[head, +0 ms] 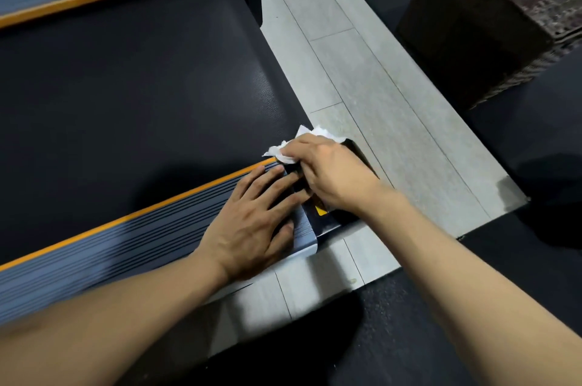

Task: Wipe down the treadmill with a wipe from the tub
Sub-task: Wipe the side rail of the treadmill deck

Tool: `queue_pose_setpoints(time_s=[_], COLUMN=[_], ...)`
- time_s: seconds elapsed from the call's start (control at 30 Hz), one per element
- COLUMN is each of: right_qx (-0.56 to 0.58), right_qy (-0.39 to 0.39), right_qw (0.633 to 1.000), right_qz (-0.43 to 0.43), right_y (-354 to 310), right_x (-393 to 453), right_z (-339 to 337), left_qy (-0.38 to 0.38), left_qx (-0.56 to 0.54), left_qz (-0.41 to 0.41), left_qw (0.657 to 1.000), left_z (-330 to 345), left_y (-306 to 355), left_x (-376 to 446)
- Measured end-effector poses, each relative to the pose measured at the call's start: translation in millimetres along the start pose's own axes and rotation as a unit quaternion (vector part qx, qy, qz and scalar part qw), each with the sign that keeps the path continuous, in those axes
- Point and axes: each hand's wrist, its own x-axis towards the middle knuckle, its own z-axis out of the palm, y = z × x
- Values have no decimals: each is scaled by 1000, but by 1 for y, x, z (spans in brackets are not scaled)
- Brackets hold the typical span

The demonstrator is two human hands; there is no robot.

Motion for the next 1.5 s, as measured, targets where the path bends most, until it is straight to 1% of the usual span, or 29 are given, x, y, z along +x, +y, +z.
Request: queue_pose_setpoints(time_s=[0.03, 0.07, 0.17, 0.2, 0.23, 0.3, 0.37, 0.4, 0.47, 0.57, 0.63, 0.7, 0.8, 0.9, 0.97, 1.03, 1.13, 1.2, 1.27, 1.33, 1.37, 1.43, 1.5], right_qx=[-5, 2, 10, 8, 4, 12, 11, -2, -37, -37, -35, -44, -45, -47, -35, -28, -7, 23, 79, 103, 89, 49, 61], right_qy=[2, 18, 74, 85, 94, 100, 76, 65, 64, 88, 100, 86, 66, 102, 110, 120, 138, 160, 182, 182, 175, 164, 169], right_qw=[1000, 1000, 984, 977, 974, 979, 992, 996, 997, 994, 991, 990, 992, 991, 992, 992, 987, 976, 954, 944, 951, 975, 981], right_qz=[1, 22, 165, 196, 207, 178, 102, 66, 29, 45, 80, 103, 100, 77, 54, 42, 76, 143, 226, 256, 240, 139, 70], right_y=[1, 8, 38, 45, 45, 26, 0, -13, -25, -21, -15, -11, -14, -27, -35, -29, -11, 7, 24, 18, 5, -26, -33], right_x=[1, 0, -12, -21, -29, -44, -61, -70, -91, -110, -95, -63, -38, -77, -116, -134, -114, -89, -73, -70, -72, -83, -91], right_z=[0, -3, -15, -15, -11, 0, 16, 25, 39, 37, 29, 21, 20, 39, 54, 56, 44, 30, 16, 13, 16, 27, 36], left_qy=[7, 15, 33, 35, 36, 38, 37, 37, 37, 34, 30, 25, 28, 26, 29, 32, 24, 12, 5, 7, 11, 11, 6], left_qx=[-3, -9, -30, -29, -32, -49, -62, -61, -60, -53, -45, -45, -58, -52, -54, -52, -22, 6, 34, 54, 52, 20, -6], left_qz=[-2, -10, -66, -87, -99, -111, -123, -127, -127, -112, -98, -95, -93, -91, -95, -92, -84, -78, -69, -64, -63, -68, -67], left_qw=[1000, 1000, 997, 995, 994, 992, 990, 989, 989, 992, 994, 994, 994, 994, 994, 994, 996, 997, 997, 996, 997, 997, 998], left_z=[0, -1, -3, -3, -2, 0, 1, 2, 3, 4, 4, 2, 2, 3, 2, 2, 1, -1, -3, -4, -4, -2, 0], left_y=[0, 0, 1, 2, 2, 2, 1, 1, 0, -1, -1, 0, -1, -3, -3, -2, 1, 0, 1, 7, 12, 23, 28], left_x=[0, -1, -4, -4, -4, -4, -3, -2, -1, 0, 0, 1, 1, 1, 1, 2, 1, 0, 0, 4, 8, 15, 16])
